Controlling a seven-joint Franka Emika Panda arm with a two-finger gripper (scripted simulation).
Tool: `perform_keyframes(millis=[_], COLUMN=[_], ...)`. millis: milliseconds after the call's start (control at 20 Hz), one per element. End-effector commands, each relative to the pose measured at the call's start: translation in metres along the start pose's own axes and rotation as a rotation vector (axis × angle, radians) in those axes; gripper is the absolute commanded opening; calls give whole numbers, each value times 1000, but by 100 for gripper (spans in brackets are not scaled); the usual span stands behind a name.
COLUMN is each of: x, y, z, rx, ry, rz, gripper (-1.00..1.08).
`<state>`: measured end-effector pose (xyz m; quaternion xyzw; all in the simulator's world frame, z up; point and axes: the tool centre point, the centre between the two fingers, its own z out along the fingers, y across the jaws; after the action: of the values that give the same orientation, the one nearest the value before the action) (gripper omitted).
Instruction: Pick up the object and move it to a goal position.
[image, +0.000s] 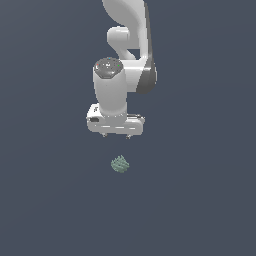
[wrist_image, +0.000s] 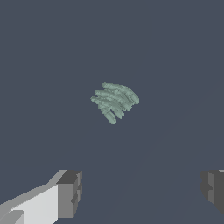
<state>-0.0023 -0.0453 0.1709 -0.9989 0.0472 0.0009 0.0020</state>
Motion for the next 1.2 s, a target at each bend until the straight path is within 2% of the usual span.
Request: perform_keyframes(millis=[0,450,800,1150], x=[0,-6,-5,3], y=[0,-33,-32,-31], z=[0,-2,-2,5], rx=[0,-6,-6,-7], ry=[0,-14,-14,-13], rz=[0,-66,-70,-133], gripper=[100,100,100,100])
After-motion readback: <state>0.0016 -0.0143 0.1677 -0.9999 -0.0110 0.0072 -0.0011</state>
